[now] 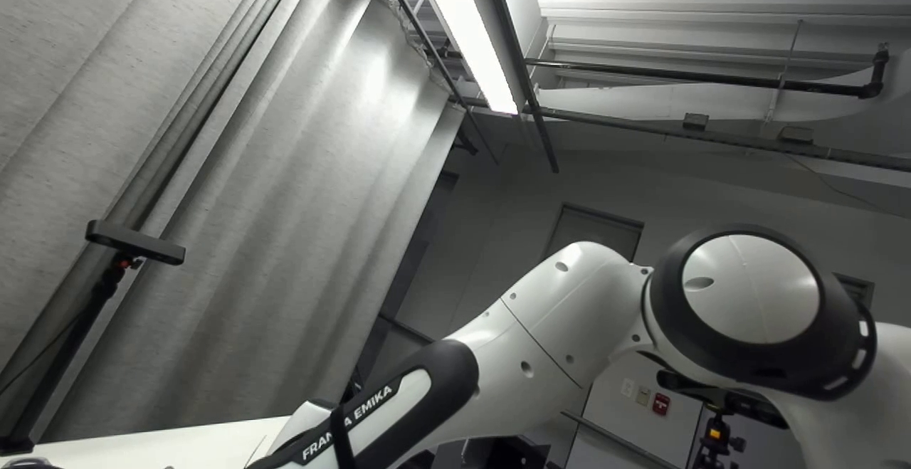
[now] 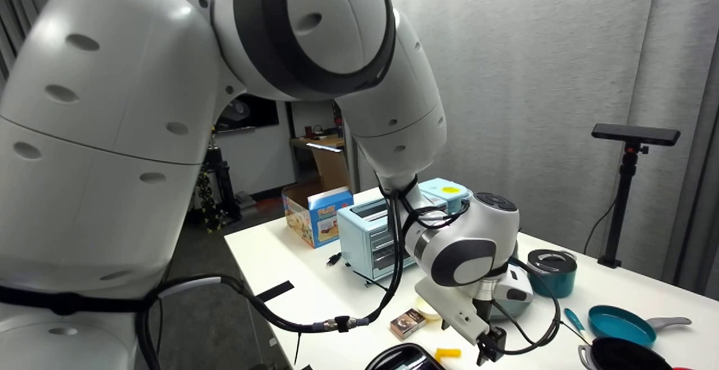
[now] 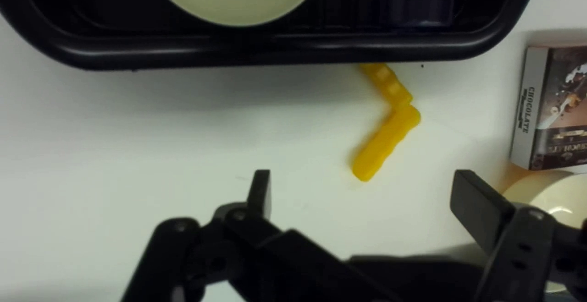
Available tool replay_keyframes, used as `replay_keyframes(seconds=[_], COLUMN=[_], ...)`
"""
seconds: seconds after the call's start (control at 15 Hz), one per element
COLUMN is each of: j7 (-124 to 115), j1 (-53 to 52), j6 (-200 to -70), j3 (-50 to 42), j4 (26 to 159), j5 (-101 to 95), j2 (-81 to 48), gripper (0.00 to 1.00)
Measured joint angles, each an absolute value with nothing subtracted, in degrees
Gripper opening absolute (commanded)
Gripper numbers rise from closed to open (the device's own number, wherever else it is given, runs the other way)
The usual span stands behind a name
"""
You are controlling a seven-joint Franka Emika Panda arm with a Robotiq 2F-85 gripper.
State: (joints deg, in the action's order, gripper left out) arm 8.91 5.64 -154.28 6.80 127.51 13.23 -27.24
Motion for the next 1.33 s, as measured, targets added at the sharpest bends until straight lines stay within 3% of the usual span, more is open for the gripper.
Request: replay_keyframes(seconds=[1.13, 1.2, 1.27, 1.33], j7=[-8.1, -8.1, -8.1, -8.2], j1=[-1.4, -1.4, -1.4, -1.4], j6=[-144.8, -144.8, -144.8, -144.8], j3=[2.1, 1.9, 1.9, 1.8], j4=[120.3, 120.0, 119.7, 119.4], j5=[10.4, 10.4, 10.4, 10.4], j2=[-33.5, -34.1, -34.6, -35.0], gripper=[1.00, 0.97, 0.72, 0.72])
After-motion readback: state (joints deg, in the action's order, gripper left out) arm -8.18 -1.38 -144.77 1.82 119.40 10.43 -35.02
